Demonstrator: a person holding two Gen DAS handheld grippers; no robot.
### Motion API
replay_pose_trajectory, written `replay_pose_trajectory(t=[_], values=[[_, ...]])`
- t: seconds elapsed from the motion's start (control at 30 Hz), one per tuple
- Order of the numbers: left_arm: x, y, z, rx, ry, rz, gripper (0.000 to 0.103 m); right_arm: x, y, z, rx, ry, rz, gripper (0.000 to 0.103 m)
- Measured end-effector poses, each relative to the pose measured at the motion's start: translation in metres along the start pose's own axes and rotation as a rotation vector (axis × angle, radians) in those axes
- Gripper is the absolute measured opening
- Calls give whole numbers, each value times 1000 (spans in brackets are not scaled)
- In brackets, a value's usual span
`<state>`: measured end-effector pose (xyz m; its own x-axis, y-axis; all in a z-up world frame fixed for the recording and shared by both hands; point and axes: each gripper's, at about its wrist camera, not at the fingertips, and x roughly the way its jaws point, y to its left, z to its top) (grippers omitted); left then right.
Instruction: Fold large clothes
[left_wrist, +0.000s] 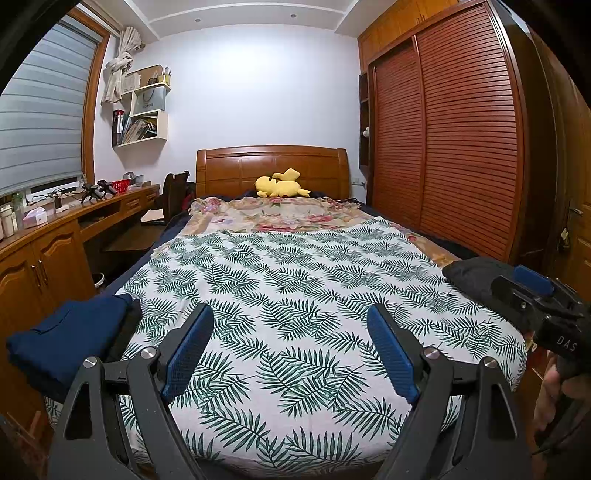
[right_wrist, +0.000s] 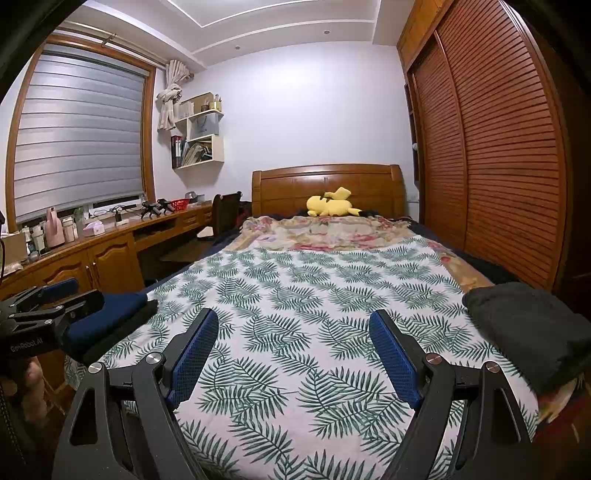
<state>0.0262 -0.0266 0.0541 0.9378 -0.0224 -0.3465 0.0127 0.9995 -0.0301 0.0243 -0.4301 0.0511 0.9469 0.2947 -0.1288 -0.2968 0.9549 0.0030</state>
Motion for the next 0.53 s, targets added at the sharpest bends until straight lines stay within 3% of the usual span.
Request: replay_pose_trajectory(t=[0.53], values=[[1, 0, 0, 0, 2, 0, 85, 0, 0, 1, 1, 2, 0, 85]])
